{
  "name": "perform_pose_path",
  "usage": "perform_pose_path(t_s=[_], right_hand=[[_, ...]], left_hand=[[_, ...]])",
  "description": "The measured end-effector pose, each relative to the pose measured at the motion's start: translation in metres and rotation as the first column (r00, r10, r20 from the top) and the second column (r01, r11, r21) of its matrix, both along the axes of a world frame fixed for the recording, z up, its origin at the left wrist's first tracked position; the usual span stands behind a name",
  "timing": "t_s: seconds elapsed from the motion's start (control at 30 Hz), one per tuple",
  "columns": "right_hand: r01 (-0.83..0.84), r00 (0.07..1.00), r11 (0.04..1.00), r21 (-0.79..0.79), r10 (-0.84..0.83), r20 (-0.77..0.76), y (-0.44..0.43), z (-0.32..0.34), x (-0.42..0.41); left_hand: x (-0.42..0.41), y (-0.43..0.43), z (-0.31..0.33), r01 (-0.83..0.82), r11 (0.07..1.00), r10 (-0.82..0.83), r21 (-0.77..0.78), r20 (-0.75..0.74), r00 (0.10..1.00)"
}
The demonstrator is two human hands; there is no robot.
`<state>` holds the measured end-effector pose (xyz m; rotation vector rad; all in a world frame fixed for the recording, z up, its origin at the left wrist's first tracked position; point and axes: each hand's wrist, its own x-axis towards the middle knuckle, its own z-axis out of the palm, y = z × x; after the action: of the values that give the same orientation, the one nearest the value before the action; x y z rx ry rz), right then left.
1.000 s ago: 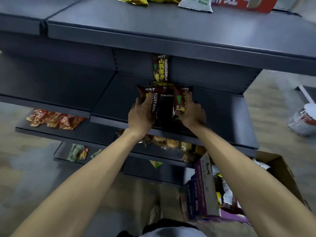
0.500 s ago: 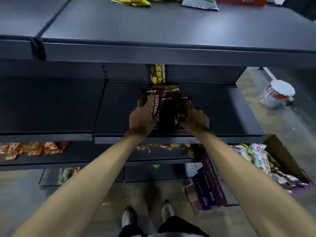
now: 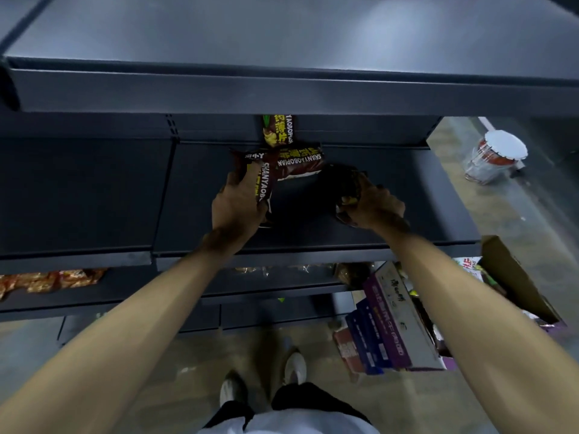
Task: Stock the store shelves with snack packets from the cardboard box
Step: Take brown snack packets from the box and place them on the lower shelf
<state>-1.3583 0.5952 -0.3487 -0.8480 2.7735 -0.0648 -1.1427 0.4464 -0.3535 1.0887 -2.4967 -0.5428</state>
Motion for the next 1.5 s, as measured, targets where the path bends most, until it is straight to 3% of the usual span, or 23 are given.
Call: perform_pose_path(t_s=[0.37, 0.53, 0.67, 0.8, 0.97, 1.13, 1.3, 1.5], right_hand=[[0.027, 0.997, 0.998, 0.065, -0.032, 0.077, 0.002, 0.016, -0.023], [-0.016, 0.999, 0.993, -0.117, 0.011, -0.039, -0.045, 0.038, -0.003], [-0.129, 0.988, 0.973, -0.189, 0.144, 0.064, -0.105, 0.038, 0.010], [-0.099, 0.972, 0.968, -0.231, 0.144, 0.187, -0.148, 0.034, 0.014], [-0.159, 0.971, 0.978, -0.136, 0.180, 0.158, -0.171, 0.013, 0.010], [-0.193, 0.981, 0.972, -0.134, 0.192, -0.015, -0.157, -0.002, 0.006], [-0.179, 0.983, 0.960, -0.216, 0.184, 0.004, -0.142, 0.001, 0.006], [-0.169, 0.985, 0.984, -0.059, 0.171, 0.025, -0.137, 0.005, 0.006]], left_hand=[[-0.002, -0.012, 0.004, -0.033, 0.999, 0.033, -0.011, 0.017, 0.999], [-0.001, -0.013, 0.004, -0.029, 0.999, 0.030, -0.017, 0.008, 1.000], [0.004, -0.018, 0.003, -0.044, 0.999, 0.045, -0.028, 0.014, 0.999], [0.010, -0.021, 0.000, -0.070, 0.997, 0.070, -0.020, -0.003, 0.998], [0.022, -0.025, -0.004, -0.092, 0.995, 0.089, -0.042, -0.055, 0.994], [0.027, -0.026, -0.003, -0.120, 0.993, 0.121, 0.020, -0.109, 0.987], [0.019, -0.024, 0.003, -0.105, 0.994, 0.108, 0.036, -0.120, 0.987], [0.015, -0.017, 0.002, -0.091, 0.995, 0.094, 0.028, -0.112, 0.989]])
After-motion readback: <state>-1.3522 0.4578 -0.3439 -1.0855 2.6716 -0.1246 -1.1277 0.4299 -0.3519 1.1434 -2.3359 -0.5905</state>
